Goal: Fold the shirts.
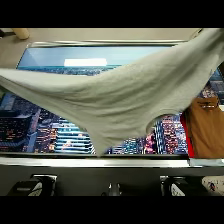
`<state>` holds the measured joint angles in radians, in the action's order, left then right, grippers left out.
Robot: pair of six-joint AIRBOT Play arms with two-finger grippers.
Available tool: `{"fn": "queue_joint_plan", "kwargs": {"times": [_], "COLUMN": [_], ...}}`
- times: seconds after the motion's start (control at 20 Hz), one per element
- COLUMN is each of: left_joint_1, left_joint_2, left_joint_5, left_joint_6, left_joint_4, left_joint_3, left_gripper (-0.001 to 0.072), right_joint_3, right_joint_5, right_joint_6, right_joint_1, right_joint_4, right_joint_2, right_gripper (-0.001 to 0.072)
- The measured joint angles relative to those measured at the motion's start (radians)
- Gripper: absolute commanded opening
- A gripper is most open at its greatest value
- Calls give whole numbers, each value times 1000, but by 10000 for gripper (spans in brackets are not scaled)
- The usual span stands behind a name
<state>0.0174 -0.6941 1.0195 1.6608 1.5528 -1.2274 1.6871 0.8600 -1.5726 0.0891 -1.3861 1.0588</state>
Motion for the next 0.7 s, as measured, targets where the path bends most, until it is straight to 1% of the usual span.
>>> {"fn": "queue_joint_plan", "kwargs": {"times": [0.05, 0.1, 0.15, 0.2, 0.25, 0.35, 0.4, 0.45, 0.5, 0.6, 0.7], "left_joint_1": [-15, -31, -51, -71, -90, -117, -125, -132, -137, -142, -144], "left_joint_2": [1, 0, -1, -3, -6, -11, -13, -14, -14, -14, -14], "left_joint_5": [-25, -50, -86, -128, -161, -218, -234, -245, -255, -264, -271], "left_joint_6": [0, 0, 0, 1, 1, 1, 1, 1, 1, 1, 1], "left_joint_4": [-16, -35, -52, -73, -92, -114, -117, -116, -110, -90, -72], "left_joint_3": [74, 141, 212, 277, 331, 412, 437, 456, 470, 486, 495], "left_gripper": [18, 19, 18, 18, 19, 18, 19, 19, 19, 19, 19], "right_joint_3": [1, 1, 1, 1, 1, 0, 1, 2, 2, -1, -56], "right_joint_5": [-26, -50, -58, -62, -57, 13, 62, 117, 175, 313, 463], "right_joint_6": [-16, -27, -38, -44, -50, -54, -48, -38, -29, -24, -19], "right_joint_1": [0, 0, 1, 0, 0, 1, 1, 0, 0, 0, -15], "right_joint_4": [21, 61, 117, 182, 260, 394, 440, 467, 461, 377, 293], "right_joint_2": [71, 154, 237, 309, 381, 487, 515, 533, 541, 533, 508], "right_gripper": [29, 47, 118, 247, 302, 305, 340, 410, 465, 474, 474]}}
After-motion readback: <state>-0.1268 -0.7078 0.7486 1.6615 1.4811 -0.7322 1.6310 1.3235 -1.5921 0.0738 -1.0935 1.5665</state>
